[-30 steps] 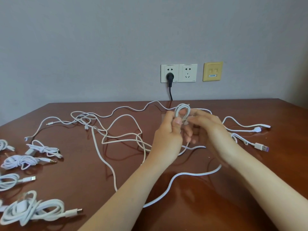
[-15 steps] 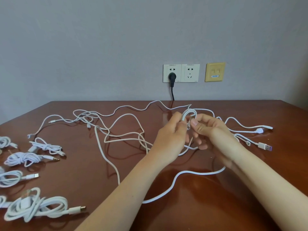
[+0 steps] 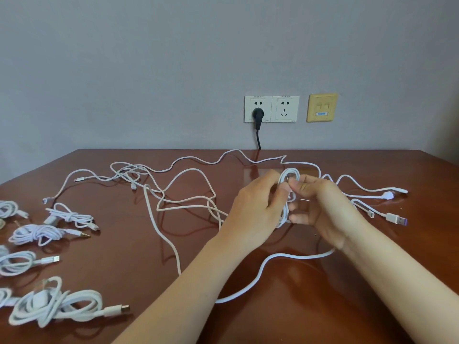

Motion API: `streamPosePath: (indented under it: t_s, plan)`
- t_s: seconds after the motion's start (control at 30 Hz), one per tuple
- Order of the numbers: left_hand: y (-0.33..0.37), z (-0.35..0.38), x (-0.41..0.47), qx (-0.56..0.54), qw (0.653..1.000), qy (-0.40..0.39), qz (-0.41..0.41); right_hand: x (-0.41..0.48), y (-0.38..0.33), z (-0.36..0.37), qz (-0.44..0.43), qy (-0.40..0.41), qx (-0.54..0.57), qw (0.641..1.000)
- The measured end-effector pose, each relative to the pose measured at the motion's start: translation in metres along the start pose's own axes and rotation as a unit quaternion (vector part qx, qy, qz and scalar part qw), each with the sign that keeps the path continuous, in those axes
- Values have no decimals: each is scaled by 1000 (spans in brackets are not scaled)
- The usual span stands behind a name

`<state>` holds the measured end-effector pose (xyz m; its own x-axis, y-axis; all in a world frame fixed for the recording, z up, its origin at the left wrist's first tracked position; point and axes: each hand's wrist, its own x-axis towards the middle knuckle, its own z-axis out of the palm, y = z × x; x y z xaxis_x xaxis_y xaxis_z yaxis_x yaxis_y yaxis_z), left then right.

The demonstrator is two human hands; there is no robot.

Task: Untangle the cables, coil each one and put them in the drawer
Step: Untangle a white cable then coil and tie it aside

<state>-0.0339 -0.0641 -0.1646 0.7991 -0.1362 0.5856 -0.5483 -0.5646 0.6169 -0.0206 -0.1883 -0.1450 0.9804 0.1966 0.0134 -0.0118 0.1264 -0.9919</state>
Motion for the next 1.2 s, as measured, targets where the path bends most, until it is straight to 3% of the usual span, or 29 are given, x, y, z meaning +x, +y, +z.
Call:
streamPosePath:
  t_s: [0.13, 0.2, 0.3, 0.4, 0.7, 0.87, 1.03, 1.2]
  plan:
    - [2, 4, 1, -34, 999, 40, -15, 0, -5, -2, 6, 2, 14, 1000]
    - [2, 4, 5, -114, 988, 56, -83, 1, -4, -3, -5, 18, -1, 1000]
    - [3, -1, 10, -314, 926, 42, -205, 1, -3, -1, -23, 20, -22, 999]
    - [3, -7, 9, -376, 902, 37, -208, -1, -4, 2, -34, 24, -18, 999]
    - [7, -2, 11, -330, 919, 95, -192, -2, -3, 5, -37, 51, -29, 998]
    - [-2, -4, 10, -236, 961, 87, -115, 1, -2, 1, -35, 63, -39, 997]
    - [-2, 0, 7, -212, 969, 96, -85, 1, -2, -2, -37, 68, -42, 996]
    - [-4, 2, 9, -246, 954, 122, -117, 3, 3, 1, -92, 65, -72, 991]
